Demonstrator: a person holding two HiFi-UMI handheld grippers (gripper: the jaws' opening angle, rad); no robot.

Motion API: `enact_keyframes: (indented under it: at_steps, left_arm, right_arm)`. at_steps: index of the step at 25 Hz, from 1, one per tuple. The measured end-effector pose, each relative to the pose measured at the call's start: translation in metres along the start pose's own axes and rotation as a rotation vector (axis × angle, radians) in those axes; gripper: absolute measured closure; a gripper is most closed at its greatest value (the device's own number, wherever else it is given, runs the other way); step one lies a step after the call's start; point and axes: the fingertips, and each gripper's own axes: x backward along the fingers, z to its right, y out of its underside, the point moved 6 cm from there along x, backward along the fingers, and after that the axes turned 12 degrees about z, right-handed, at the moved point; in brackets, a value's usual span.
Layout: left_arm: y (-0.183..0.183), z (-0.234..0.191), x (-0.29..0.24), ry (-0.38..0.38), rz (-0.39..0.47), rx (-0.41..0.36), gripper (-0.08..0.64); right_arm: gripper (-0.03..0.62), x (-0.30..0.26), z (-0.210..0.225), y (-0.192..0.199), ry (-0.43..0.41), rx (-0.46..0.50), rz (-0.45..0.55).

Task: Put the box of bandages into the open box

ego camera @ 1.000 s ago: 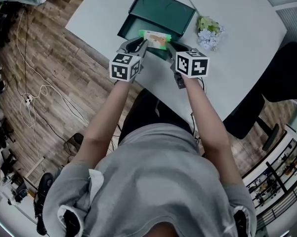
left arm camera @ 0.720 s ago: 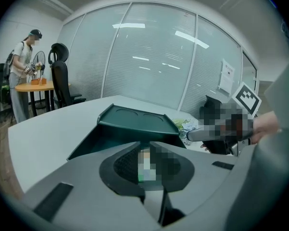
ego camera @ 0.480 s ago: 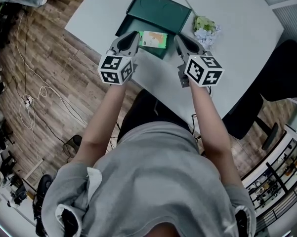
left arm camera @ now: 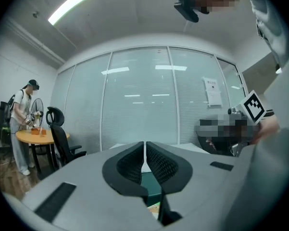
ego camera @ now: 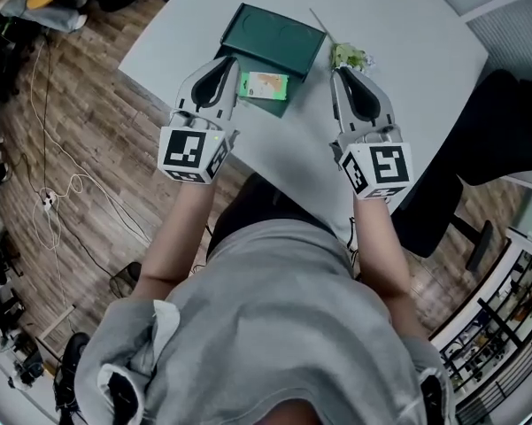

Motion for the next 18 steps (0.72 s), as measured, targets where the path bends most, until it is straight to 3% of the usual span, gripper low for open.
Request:
enact_keyframes:
  at_steps: [3,8,13,18]
  left_arm:
    - [-0.029,0.005,0.006,-0.007,0.064,-0.001,0.528]
    - [-0.058,0.017,0.018,-0.006,0.111,0.02,0.528]
    - [-0.073,0.029,0.023,0.016,0.141,0.059,0.528]
    - [-0.08,0.039,0.023,0.045,0.147,0.032,0.528]
  right_arm:
    - [0.531,0.016,-0.006,-0.035,0.018,0.045,0.051]
    - [0.531,0.04,-0.01,-0.08,0.062,0.007,0.162]
    - [0.531,0.051,-0.017,-0.095,0.064,0.006,0.201]
    - [0.531,0.058,-0.022,-0.102,0.082,0.021,0.227]
